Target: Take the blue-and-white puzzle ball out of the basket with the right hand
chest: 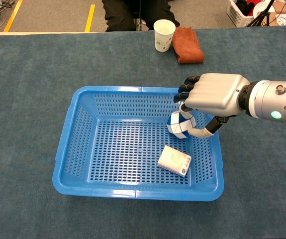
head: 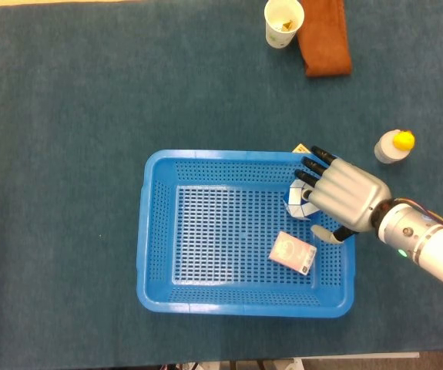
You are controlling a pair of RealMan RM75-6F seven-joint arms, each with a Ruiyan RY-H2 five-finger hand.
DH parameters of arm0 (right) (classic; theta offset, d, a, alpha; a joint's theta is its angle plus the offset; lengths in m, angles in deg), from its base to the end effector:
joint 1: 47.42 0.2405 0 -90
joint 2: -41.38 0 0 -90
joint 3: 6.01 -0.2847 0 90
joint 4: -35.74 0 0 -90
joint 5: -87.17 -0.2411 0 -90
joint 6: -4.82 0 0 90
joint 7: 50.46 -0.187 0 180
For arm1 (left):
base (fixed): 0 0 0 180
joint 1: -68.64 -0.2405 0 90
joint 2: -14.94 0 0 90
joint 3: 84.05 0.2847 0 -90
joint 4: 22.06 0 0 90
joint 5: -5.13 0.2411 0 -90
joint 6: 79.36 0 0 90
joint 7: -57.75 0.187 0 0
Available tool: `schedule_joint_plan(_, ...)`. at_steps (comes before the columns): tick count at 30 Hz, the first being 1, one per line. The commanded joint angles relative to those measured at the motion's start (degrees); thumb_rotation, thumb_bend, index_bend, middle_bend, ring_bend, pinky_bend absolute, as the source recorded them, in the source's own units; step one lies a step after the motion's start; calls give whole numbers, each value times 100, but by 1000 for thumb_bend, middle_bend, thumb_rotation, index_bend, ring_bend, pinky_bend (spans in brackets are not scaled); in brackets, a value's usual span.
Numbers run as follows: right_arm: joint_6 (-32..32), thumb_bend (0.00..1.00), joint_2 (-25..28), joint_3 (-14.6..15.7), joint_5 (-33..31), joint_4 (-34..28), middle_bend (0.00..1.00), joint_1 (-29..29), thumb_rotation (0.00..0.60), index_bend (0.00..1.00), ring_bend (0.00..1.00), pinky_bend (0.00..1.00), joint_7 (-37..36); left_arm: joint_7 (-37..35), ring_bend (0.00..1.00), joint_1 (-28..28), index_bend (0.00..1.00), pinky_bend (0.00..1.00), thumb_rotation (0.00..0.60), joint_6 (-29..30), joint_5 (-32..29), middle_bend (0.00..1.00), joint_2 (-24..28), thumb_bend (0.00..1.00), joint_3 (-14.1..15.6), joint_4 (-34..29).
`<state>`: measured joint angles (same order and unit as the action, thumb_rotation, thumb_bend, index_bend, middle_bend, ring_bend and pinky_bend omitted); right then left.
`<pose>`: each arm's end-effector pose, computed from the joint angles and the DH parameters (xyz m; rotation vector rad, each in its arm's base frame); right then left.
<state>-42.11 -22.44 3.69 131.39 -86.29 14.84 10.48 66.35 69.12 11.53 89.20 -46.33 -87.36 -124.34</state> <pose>-0.1202 -0.2984 -0.0205 2.4876 -0.3562 0.2444 -0.3286 0.2021 0.1641 -1.2703 -0.8672 -0.8694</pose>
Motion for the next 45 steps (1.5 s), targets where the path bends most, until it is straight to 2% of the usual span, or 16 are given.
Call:
schedule_joint_plan(1,-124,414,-20,90,129,-21,118,-5,157,321,0,0,9,-23,233,6,306,227,600,-17,-6,346,0,248,-3,11)
schedule_joint_plan(10,-175,414,85,233,402,-190,126,-20,157,321,0,0,-242,-64,233,41,306,227,600,-66,-15,345,-15,248,-27,72)
schedule_joint_plan(25,-246,413,-222,392,150,-1,127,232,156,321,0,0,-83,-100,233,73,306,227,600,-138,-106,344,-22,248,-66,137)
schedule_joint_plan(31,-363,413,-493,282,114,98,127,353,159,317,0,0,-20,-114,233,66,306,227,600,-117,-145,344,-11,248,-91,144)
schedule_joint_plan(38,-530,408,-906,-34,460,206,127,397,157,284,0,0,-137,-114,233,15,306,227,600,-38,-174,345,28,248,-103,115)
schedule_joint_plan(41,-545,407,-846,-36,450,105,127,444,157,279,0,0,-122,-138,233,-13,306,227,600,8,-164,344,56,248,-103,95)
schedule_joint_plan(45,-575,408,-513,132,304,-130,138,478,158,279,0,0,-77,-154,233,-38,306,227,600,28,-170,344,70,248,-95,107)
